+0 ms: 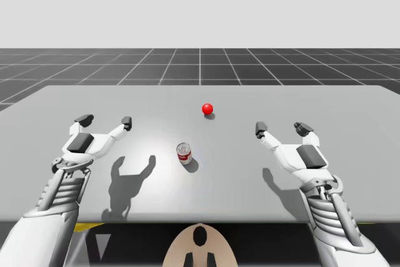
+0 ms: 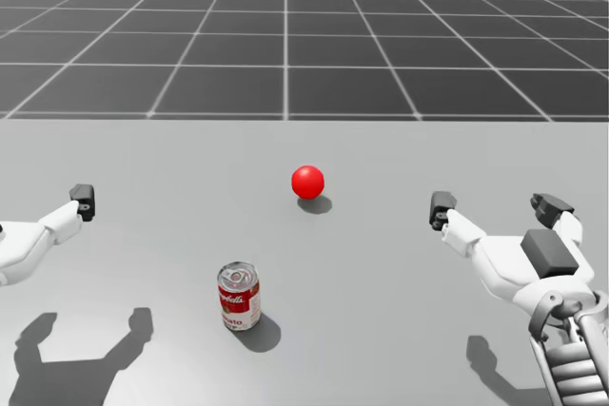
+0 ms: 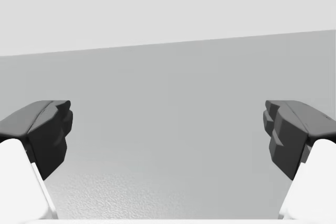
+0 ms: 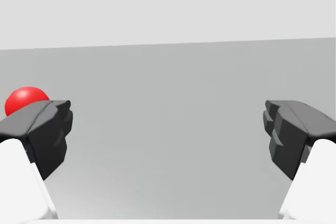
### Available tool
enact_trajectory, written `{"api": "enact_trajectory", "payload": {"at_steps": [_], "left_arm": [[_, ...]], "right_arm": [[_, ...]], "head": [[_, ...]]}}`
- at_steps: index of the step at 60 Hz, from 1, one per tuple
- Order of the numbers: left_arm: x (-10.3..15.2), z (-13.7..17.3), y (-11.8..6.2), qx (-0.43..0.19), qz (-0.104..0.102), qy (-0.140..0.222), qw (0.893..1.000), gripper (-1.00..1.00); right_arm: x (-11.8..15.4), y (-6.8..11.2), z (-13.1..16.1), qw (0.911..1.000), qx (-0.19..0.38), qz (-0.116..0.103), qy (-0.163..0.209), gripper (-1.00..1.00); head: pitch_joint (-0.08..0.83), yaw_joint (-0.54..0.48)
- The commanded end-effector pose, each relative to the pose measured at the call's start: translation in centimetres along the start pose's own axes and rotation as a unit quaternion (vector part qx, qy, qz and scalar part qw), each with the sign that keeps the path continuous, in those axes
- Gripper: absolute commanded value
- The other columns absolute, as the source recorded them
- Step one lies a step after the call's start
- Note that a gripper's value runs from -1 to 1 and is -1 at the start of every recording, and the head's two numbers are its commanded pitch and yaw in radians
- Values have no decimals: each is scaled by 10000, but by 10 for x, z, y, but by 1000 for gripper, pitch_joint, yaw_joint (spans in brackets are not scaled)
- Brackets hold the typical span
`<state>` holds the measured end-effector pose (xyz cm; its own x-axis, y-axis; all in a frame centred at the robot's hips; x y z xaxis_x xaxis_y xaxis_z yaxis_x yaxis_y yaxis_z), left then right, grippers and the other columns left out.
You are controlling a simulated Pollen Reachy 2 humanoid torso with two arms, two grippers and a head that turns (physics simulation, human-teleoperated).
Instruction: Watch the red light. When it turns green, pick up the object.
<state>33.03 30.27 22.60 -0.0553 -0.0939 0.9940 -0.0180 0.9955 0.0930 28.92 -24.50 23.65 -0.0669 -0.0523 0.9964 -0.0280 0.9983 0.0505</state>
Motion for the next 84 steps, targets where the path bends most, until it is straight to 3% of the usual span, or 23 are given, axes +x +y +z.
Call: {"api": "enact_trajectory", "payload": {"at_steps": [1,84], "left_arm": [[0,0,0,-2,-2,3,10000,-1000],[1,0,0,-15,-11,-21,10000,-1000]], "right_arm": [[-1,2,0,10000,17,-44,7,-1000],[-1,2,1,10000,30,-22,-3,-1000]], "head": [[430,-42],[432,-43]]}}
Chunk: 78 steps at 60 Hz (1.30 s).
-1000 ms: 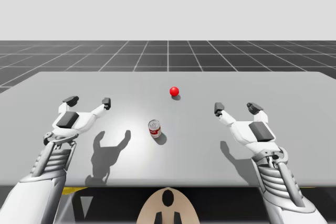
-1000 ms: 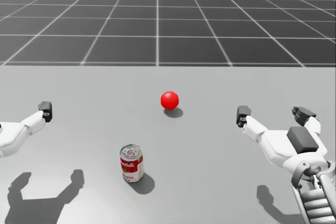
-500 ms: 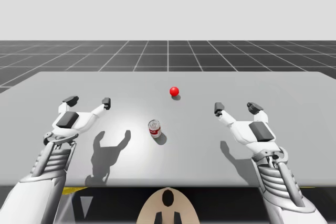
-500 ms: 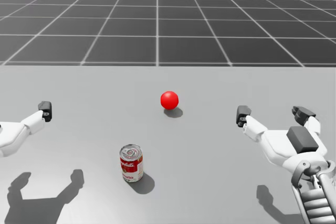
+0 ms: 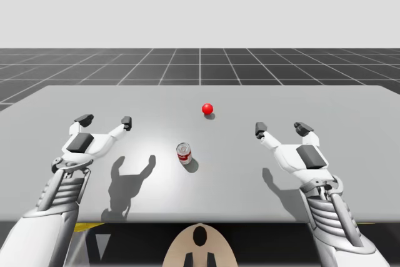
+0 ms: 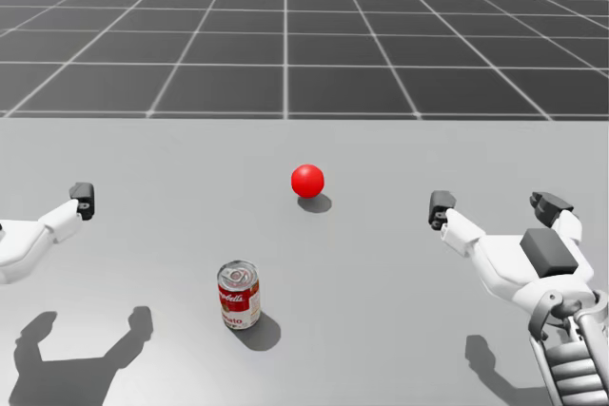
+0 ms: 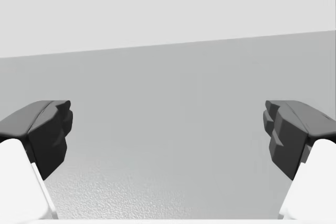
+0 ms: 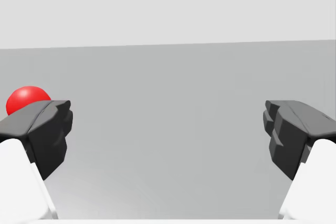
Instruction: Watch the red light. When it turns green, pick up the object.
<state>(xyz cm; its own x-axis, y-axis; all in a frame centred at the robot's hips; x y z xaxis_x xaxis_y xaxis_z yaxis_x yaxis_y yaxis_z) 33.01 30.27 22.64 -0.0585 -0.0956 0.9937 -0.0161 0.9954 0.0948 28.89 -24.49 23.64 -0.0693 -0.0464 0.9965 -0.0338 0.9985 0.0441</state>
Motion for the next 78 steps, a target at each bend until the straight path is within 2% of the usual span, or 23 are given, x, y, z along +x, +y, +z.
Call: {"api": "enact_trajectory", "payload": {"at_steps": [1,27,43,55,61,69,74,78], "left_arm": [[0,0,0,-6,-3,-5,10000,-1000],[1,1,0,-2,-17,-7,10000,-1000],[-1,0,-3,-32,-45,21,10000,-1000],[1,2,-5,-82,-62,4,9999,-1000],[5,8,-14,-249,-31,82,9997,-1000],[14,21,-33,-749,109,288,9967,-1000],[29,38,-38,-1229,430,351,9909,-1000],[35,56,-44,-1605,602,469,9841,-1000]], "right_arm": [[-1,2,1,10000,-2,-50,8,-1000],[-1,2,0,10000,5,-25,5,-1000],[-1,3,1,10000,34,-15,-7,-1000],[0,5,2,10000,64,-9,-18,-1000],[-1,6,3,10000,75,5,-17,-1000],[-3,8,3,10000,74,21,13,-1000],[-4,7,2,10000,62,22,29,-1000],[-5,7,1,10000,53,28,51,-1000]], "head": [[433,-43],[446,-39],[597,51],[664,88],[674,91],[668,89],[659,87],[659,83]]}}
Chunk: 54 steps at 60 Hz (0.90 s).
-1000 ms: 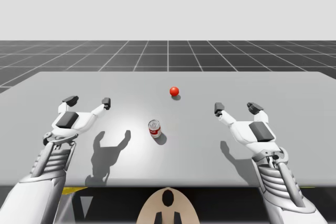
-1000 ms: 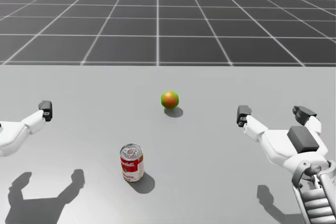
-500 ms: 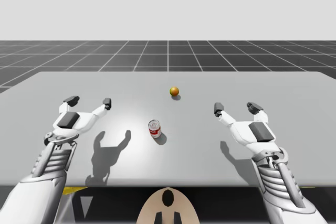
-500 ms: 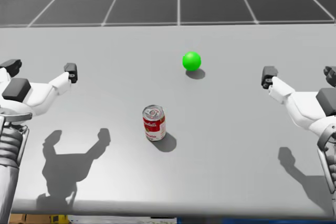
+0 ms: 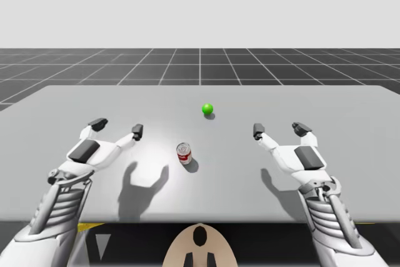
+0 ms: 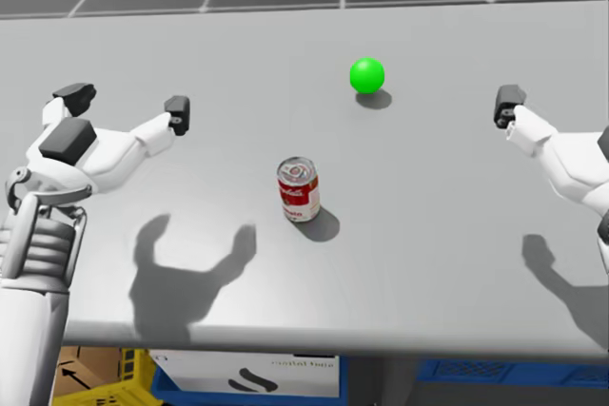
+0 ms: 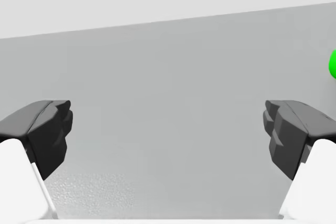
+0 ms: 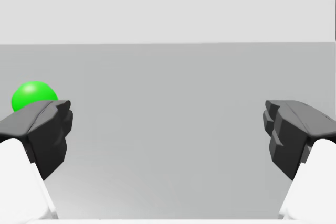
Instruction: Watch the red light. When it turns green, pick up the object.
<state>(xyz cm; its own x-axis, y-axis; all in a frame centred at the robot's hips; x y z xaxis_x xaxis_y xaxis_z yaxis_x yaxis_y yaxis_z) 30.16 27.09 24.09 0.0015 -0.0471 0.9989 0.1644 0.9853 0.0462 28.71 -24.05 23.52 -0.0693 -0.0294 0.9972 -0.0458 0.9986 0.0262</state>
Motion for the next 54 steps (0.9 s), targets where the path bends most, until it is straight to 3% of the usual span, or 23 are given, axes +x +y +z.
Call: {"api": "enact_trajectory", "payload": {"at_steps": [1,4,7,12,14,22,32,44,54], "left_arm": [[12,32,-23,-825,344,240,9957,-1000],[7,43,-32,-1059,359,382,9930,-1000],[-3,55,-41,-1194,243,498,9913,-1000],[-17,67,-55,-1338,389,714,9877,-1000],[-25,70,-61,-1360,287,723,9877,-1000],[-49,72,-78,-1655,414,1143,9787,-1000],[-67,59,-99,-1902,356,1423,9707,-1000],[-68,30,-118,-2016,585,1707,9627,-1000],[-73,0,-132,-1997,497,1854,9609,-1000]], "right_arm": [[-4,3,-1,10000,-14,-59,61,-1000],[-6,4,-1,10000,-14,-49,75,-1000],[-7,4,-1,9999,-7,-37,94,-1000],[-8,5,-1,10000,9,-1,94,-1000],[-8,5,-2,10000,11,3,96,-1000],[-9,5,-2,9999,5,16,110,-1000],[-10,5,-2,9999,5,24,114,-1000],[-10,4,-2,9999,-1,19,109,-1000],[-8,3,-2,10000,-8,5,85,-1000]], "head": [[659,82],[659,80],[659,80],[658,80],[656,80],[652,82],[648,85],[635,90],[624,84]]}}
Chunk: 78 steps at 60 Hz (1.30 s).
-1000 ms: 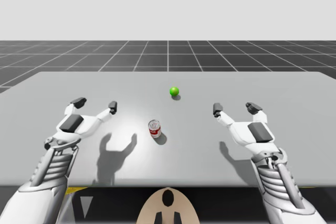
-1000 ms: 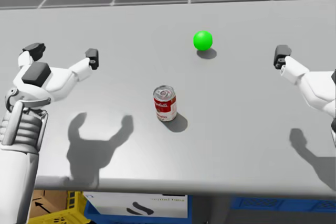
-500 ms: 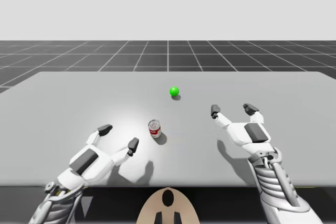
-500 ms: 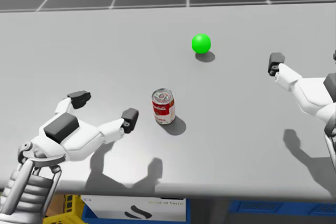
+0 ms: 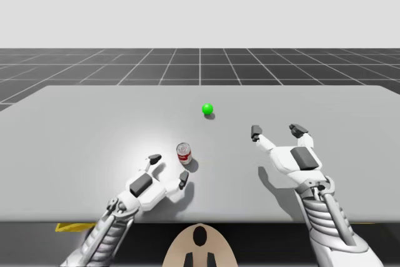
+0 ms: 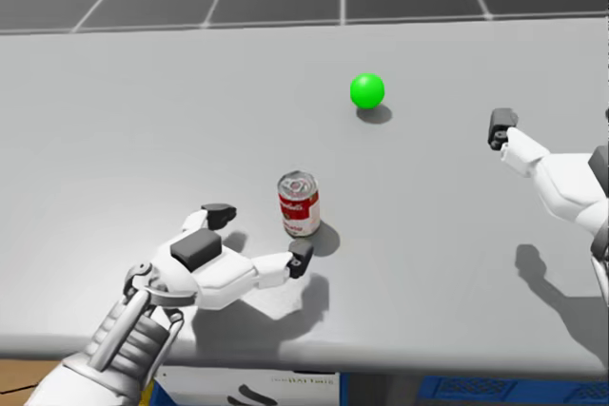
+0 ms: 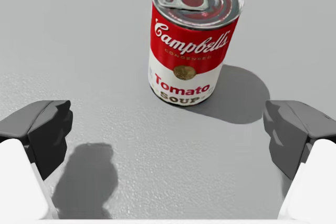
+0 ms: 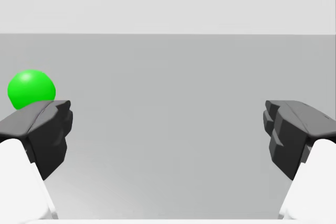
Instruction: Watch the red light. When it turns green, pick up the object.
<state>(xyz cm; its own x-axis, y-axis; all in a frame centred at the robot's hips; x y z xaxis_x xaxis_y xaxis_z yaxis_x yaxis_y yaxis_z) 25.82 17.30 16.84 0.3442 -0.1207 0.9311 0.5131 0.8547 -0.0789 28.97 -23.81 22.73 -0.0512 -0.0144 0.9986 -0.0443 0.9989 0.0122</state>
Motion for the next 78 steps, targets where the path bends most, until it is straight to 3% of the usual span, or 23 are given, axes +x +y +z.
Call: {"api": "enact_trajectory", "payload": {"at_steps": [1,20,43,44,45,46,48,50,62,78], "left_arm": [[5,-36,-13,-98,241,57,9996,-1000],[8,-83,-27,-21,-44,192,9998,-1000],[10,-98,-39,-185,-9,233,9996,-1000],[10,-98,-39,-184,-3,233,9996,-971],[10,-98,-39,-187,1,231,9996,-696],[9,-97,-39,-210,8,222,9995,745],[9,-96,-39,-218,9,209,9995,924],[9,-95,-39,-241,12,200,9995,1000],[10,-93,-40,-308,26,184,9994,1000],[10,-91,-41,-357,-14,157,9992,1000]], "right_arm": [[0,2,0,10000,-4,-65,-9,-1000],[2,0,0,9999,-42,-119,-41,-1000],[1,0,0,9999,-17,-110,-37,-1000],[1,0,0,9999,-17,-109,-38,-1000],[1,0,0,9999,-17,-107,-39,-1000],[2,0,0,9999,-18,-108,-41,-1000],[2,0,1,9999,-19,-115,-41,-1000],[2,0,1,9999,-21,-114,-42,-1000],[2,0,1,9999,-30,-120,-49,-1000],[2,0,1,9998,-48,-161,-50,-1000]], "head": [[624,84],[623,72],[623,78],[623,78],[623,77],[623,77],[623,77],[622,76],[597,83],[338,101]]}}
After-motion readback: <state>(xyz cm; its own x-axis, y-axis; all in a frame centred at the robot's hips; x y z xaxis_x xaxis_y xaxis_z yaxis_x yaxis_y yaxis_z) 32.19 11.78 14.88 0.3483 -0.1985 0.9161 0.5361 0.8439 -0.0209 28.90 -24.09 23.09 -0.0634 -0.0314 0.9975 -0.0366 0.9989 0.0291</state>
